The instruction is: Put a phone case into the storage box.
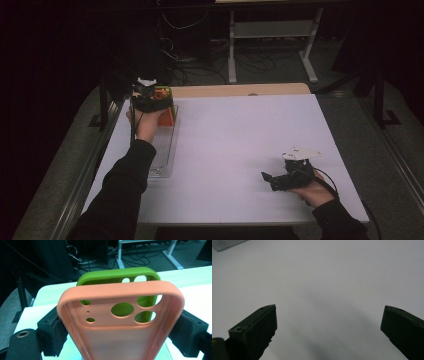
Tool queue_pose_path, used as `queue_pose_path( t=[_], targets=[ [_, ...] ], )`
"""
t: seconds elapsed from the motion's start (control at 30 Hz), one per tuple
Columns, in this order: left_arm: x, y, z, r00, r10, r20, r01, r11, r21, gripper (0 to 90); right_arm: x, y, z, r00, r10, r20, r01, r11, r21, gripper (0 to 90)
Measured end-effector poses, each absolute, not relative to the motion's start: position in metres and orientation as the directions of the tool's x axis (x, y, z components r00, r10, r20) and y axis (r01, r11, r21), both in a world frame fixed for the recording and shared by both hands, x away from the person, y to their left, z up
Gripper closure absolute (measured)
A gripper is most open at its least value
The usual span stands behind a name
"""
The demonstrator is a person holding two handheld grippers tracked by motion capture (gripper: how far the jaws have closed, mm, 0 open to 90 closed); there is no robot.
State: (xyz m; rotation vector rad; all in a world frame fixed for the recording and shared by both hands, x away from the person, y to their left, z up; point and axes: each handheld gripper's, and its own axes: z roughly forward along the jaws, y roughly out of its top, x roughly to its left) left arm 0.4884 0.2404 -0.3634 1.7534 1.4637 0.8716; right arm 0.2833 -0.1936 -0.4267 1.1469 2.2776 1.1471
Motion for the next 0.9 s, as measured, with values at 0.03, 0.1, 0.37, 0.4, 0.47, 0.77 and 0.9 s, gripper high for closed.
queue_pose_path(
  t=[0.03, 0.1, 0.37, 0.4, 0.47, 0.77, 0.9],
  targets=[
    [0.489, 0.239, -0.365, 0.135, 0.989, 0.068, 0.527, -0.129, 0.840, 13.6, 0.283, -0.193, -0.427, -0.610, 0.790, 0.057, 0.516, 0.342, 0.785, 0.0],
    [0.490, 0.239, -0.367, 0.129, 0.989, 0.076, 0.530, -0.134, 0.837, 13.5, 0.283, -0.193, -0.427, -0.615, 0.787, 0.049, 0.511, 0.350, 0.785, 0.0],
    [0.494, 0.237, -0.373, 0.120, 0.990, 0.075, 0.522, -0.127, 0.844, 13.2, 0.284, -0.193, -0.427, -0.616, 0.786, 0.050, 0.510, 0.350, 0.786, 0.0],
    [0.495, 0.236, -0.373, 0.121, 0.990, 0.074, 0.516, -0.127, 0.847, 13.2, 0.284, -0.193, -0.427, -0.615, 0.787, 0.049, 0.510, 0.350, 0.786, 0.0],
    [0.496, 0.236, -0.374, 0.132, 0.989, 0.061, 0.520, -0.121, 0.846, 11.9, 0.284, -0.193, -0.427, -0.615, 0.787, 0.053, 0.514, 0.350, 0.783, 0.0],
    [0.495, 0.238, -0.376, 0.173, 0.984, 0.045, 0.540, -0.133, 0.831, 0.0, 0.283, -0.191, -0.428, -0.617, 0.785, 0.054, 0.518, 0.353, 0.780, 0.0],
    [0.490, 0.241, -0.368, 0.205, 0.977, 0.052, 0.533, -0.156, 0.831, 0.0, 0.283, -0.192, -0.428, -0.619, 0.784, 0.053, 0.515, 0.354, 0.780, 0.0]
  ],
)
